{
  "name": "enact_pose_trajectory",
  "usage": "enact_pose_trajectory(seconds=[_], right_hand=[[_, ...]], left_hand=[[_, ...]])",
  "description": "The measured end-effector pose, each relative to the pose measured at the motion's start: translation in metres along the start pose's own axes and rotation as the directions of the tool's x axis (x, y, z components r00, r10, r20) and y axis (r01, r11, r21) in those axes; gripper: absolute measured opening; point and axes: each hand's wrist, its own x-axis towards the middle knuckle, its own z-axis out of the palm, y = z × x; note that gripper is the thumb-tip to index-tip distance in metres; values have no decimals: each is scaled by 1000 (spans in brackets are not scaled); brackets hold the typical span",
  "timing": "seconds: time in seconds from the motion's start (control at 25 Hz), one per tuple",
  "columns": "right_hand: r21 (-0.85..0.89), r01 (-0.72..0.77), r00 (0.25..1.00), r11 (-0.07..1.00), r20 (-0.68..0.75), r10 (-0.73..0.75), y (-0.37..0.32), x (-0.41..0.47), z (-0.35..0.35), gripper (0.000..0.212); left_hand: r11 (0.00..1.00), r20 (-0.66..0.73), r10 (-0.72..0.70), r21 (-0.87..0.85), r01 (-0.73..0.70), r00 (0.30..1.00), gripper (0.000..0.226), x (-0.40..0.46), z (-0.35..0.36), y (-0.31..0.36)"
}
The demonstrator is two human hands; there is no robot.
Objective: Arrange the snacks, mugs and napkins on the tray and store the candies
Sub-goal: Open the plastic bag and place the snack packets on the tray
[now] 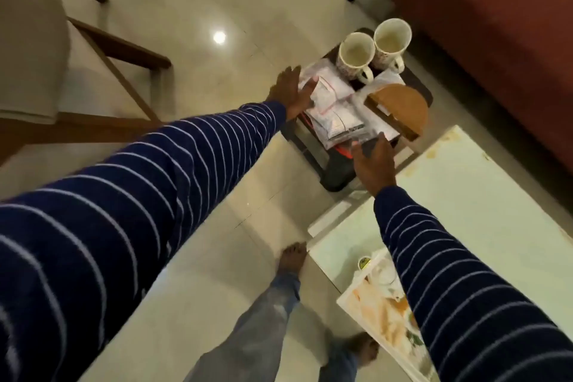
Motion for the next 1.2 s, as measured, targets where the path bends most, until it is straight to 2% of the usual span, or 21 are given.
enact_pose_trajectory(seconds=[0.16,0.32,0.44,0.56,0.68,0.72,0.8,0.92,1.0,1.12,1.2], right_hand=[[148,-89,995,985,58,81,-1,29,18,62],[293,-195,981,936,43,191,-4,48,30,64],[438,-271,958,857,37,284,-2,57,33,71],[487,-292,951,823,54,305,5,60,32,67],[538,-326,943,777,126,308,3,58,30,64],[567,-328,943,755,150,297,2,58,31,62],[628,-323,945,708,168,281,-1,57,36,60],[644,-337,938,687,168,303,-2,55,43,57],[654,-354,931,669,174,322,3,51,43,66],[706,-374,916,601,178,360,7,43,38,91],[731,-387,914,561,224,339,6,35,32,91]], left_hand=[[949,30,-183,-255,185,983,82,22,2,-13],[912,88,-243,-317,259,966,93,39,14,-21],[912,86,-220,-335,236,972,82,52,21,-30],[889,55,-248,-384,250,967,65,52,26,-34],[787,108,-276,-546,289,955,26,47,31,-34],[743,122,-281,-601,296,952,20,44,33,-33],[687,114,-308,-661,303,945,21,38,37,-29],[665,57,-377,-678,313,925,24,31,43,-27],[622,81,-399,-708,334,914,27,25,46,-30],[499,161,-359,-800,335,919,39,13,48,-38],[439,171,-299,-849,295,939,40,0,48,-37]])
